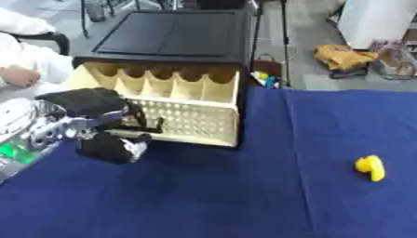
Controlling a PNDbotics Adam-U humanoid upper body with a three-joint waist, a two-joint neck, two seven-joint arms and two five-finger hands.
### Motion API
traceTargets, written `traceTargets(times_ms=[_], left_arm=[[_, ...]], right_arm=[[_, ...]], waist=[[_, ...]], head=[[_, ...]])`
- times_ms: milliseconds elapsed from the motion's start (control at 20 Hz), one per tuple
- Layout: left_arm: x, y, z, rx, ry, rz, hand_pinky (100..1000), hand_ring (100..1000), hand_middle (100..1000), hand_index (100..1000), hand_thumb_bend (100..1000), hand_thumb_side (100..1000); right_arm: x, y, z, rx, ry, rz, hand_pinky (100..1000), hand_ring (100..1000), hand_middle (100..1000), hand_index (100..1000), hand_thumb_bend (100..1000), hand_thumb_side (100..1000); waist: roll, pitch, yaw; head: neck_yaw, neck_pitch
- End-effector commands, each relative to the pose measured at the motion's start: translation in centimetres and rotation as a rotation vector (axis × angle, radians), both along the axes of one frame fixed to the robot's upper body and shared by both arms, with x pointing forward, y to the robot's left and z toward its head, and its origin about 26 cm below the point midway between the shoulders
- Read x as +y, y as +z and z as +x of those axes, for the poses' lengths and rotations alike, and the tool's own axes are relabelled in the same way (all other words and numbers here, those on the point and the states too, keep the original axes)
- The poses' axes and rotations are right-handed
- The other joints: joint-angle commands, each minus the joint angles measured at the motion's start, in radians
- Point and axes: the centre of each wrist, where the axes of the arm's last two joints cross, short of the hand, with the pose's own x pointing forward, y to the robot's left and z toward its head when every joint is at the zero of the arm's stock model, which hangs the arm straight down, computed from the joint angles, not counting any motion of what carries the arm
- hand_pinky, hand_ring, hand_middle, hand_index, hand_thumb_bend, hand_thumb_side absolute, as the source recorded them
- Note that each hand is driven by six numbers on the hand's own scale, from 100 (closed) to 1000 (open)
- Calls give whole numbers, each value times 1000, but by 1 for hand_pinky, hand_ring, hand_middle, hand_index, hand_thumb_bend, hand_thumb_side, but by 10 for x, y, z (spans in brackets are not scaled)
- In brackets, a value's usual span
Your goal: Pick up objects from table and place into drawer.
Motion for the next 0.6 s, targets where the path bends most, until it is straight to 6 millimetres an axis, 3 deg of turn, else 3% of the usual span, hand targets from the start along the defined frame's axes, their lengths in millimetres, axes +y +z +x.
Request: traceTargets(times_ms=[50,450,600], left_arm=[[4,15,-4,-39,27,4,100,100,100,805,100,754],[6,26,-5,-128,-9,-2,100,100,100,796,100,765],[6,37,-6,-206,-70,-33,100,100,100,802,100,783]], right_arm=[[-2,8,-5,-29,-22,-24,685,702,633,707,100,1000],[4,18,-6,2,-20,-59,690,712,638,716,100,1000],[8,23,-7,33,-22,-77,694,719,641,721,100,1000]], waist=[[3,-20,-3],[1,-24,0],[-1,-26,2]], head=[[-4,0],[-25,12],[-56,19]])
